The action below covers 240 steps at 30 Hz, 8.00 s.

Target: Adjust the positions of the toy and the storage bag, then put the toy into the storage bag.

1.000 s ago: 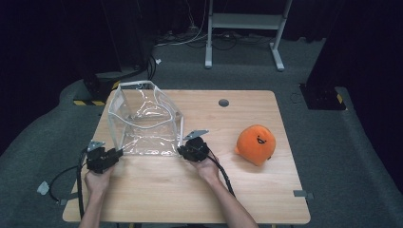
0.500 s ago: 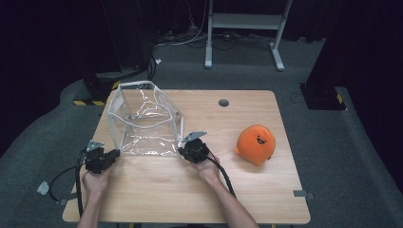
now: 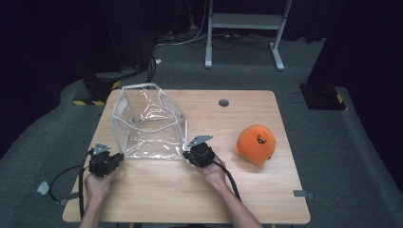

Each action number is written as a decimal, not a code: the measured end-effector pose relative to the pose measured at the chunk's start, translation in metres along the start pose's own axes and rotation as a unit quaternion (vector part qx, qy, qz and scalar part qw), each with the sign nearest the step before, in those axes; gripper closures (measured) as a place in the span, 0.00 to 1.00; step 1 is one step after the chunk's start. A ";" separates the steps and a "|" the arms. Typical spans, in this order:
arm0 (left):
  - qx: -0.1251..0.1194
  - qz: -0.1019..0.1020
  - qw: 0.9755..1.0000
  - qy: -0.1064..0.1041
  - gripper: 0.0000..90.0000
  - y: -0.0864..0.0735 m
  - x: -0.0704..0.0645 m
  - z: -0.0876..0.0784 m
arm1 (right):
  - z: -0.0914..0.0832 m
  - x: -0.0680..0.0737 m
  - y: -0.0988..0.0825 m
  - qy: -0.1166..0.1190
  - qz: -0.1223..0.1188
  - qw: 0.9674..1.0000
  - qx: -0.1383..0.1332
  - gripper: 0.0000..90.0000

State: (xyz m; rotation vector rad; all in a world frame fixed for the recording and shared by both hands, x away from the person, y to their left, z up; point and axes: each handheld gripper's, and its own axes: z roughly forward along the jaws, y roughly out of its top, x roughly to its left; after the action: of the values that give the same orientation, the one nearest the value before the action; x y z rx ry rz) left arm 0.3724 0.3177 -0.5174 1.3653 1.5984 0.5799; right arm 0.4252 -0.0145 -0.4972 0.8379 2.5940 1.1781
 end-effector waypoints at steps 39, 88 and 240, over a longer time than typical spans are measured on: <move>0.036 0.075 0.995 -0.056 0.90 -0.040 -0.065 -0.019 | -0.071 0.007 -0.068 -0.014 0.010 1.000 -0.014 0.97; 0.048 0.067 0.992 -0.099 0.60 -0.065 -0.100 -0.022 | -0.112 -0.002 -0.109 -0.036 0.036 0.998 -0.026 0.75; -0.015 0.018 0.999 0.037 0.23 -0.035 -0.037 0.010 | -0.175 -0.133 -0.035 -0.162 0.098 0.982 0.006 0.77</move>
State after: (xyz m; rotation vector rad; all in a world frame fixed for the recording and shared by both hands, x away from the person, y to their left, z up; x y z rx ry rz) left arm 0.3620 0.2709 -0.5381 1.3669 1.6205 0.6816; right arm 0.4552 -0.2193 -0.4154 1.1993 2.2979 0.9739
